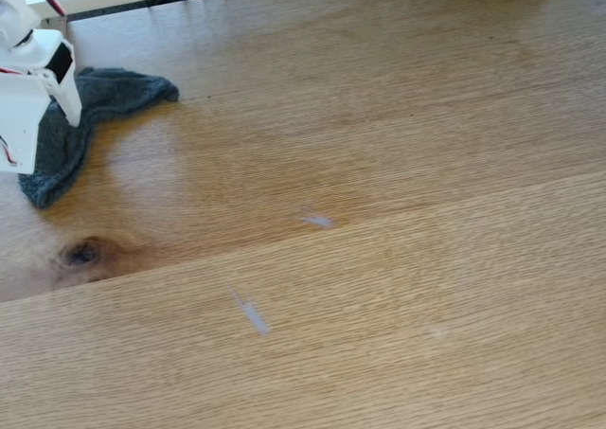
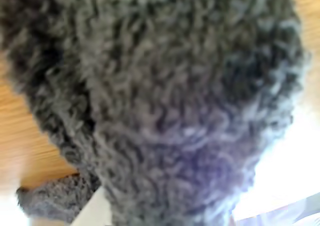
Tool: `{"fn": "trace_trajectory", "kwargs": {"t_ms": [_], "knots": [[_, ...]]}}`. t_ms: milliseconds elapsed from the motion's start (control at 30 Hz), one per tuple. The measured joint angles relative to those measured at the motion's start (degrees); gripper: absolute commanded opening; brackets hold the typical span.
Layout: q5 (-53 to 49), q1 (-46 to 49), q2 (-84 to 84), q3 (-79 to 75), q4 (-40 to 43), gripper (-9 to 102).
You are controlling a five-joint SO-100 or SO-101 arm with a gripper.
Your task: Clean the area in front of the robot
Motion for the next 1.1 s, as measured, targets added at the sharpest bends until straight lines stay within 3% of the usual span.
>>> {"fn": "trace_trajectory", "kwargs": {"t_ms": [133,267,400,533,833,1000,1100], "knots": [[4.22,-12.30,12.74,0.00,4.66,0],[6.42,-29.62,24.70,0.00,3.78,0],[5.01,-48.43,27.42,0.00,-1.85,0],[4.48,-60.64,19.95,0.09,-13.62,0],[5.54,-63.02,-5.10,0.00,-47.99,0],[-2.29,-63.28,-16.35,-0.97,-55.46,0],[-5.19,-63.28,-21.09,-5.45,-53.70,0]]}}
